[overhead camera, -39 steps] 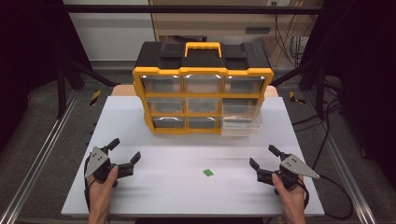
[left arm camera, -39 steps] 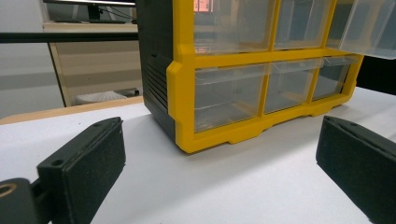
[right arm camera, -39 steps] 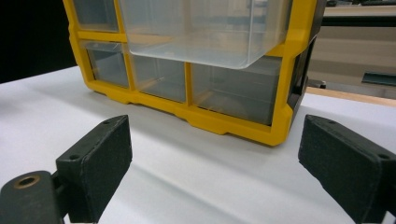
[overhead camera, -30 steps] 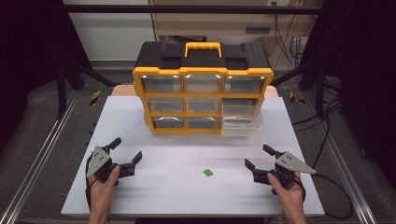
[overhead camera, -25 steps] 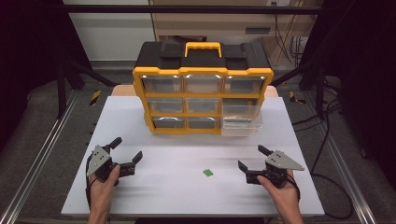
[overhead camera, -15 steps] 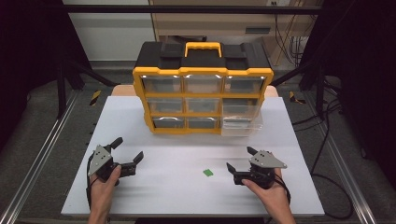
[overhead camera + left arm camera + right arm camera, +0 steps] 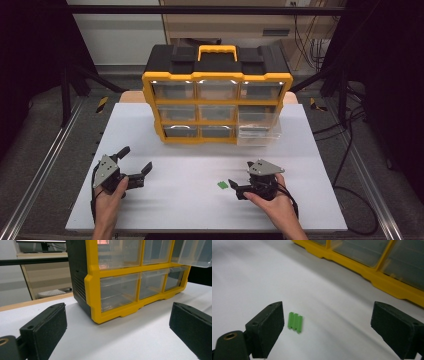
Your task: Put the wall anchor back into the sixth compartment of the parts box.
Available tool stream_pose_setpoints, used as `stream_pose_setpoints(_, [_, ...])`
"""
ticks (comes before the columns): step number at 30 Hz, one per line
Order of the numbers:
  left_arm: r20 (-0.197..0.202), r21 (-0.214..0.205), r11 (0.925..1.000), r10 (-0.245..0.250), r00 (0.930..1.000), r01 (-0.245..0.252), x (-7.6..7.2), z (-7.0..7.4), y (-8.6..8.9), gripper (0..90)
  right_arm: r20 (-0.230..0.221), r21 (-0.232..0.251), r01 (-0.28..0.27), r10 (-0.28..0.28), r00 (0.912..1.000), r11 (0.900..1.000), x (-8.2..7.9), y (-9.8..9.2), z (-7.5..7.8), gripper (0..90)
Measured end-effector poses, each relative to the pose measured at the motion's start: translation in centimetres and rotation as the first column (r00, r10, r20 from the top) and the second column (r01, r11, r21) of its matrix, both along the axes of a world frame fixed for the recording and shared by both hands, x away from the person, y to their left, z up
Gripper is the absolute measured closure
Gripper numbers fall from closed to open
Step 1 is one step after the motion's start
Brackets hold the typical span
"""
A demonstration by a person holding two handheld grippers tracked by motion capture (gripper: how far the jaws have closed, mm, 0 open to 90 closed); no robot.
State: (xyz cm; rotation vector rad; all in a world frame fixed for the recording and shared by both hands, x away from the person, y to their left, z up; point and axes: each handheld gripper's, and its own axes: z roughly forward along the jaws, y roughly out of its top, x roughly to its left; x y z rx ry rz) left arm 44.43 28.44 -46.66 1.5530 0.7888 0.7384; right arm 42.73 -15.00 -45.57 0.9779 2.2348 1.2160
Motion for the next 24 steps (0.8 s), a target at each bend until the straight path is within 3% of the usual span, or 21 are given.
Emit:
stream_pose_setpoints(6, [0.000,0.004,1.0000,-0.004,1.0000,0.004,0.1,0.0,-0.2,1.1,-0.047,-0.015,-0.019,0.019,0.9987,0.9997,0.4,1.1,-0.6,16.9])
stream_pose_setpoints(10, [0.001,0.006,1.0000,-0.007,1.0000,0.007,0.1,0.0,-0.2,1.1,-0.071,-0.021,-0.019,0.018,0.9973,0.9996,0.5,1.6,-0.8,28.8])
stream_pose_setpoints(14, [0.001,0.006,0.9999,-0.009,1.0000,0.009,0.1,0.0,-0.2,1.2,-0.086,-0.029,-0.041,0.038,0.9955,0.9987,0.8,2.2,-1.1,46.3])
stream_pose_setpoints(18, [0.002,0.008,0.9999,-0.007,1.0000,0.007,0.0,0.1,-0.2,1.2,-0.134,-0.020,-0.039,0.036,0.9904,0.9990,1.1,2.3,-1.4,59.5])
stream_pose_setpoints(24, [0.001,0.009,1.0000,-0.005,1.0000,0.005,0.1,0.1,-0.2,1.2,-0.174,-0.035,-0.057,0.050,0.9834,0.9978,0.9,2.3,-1.7,71.7])
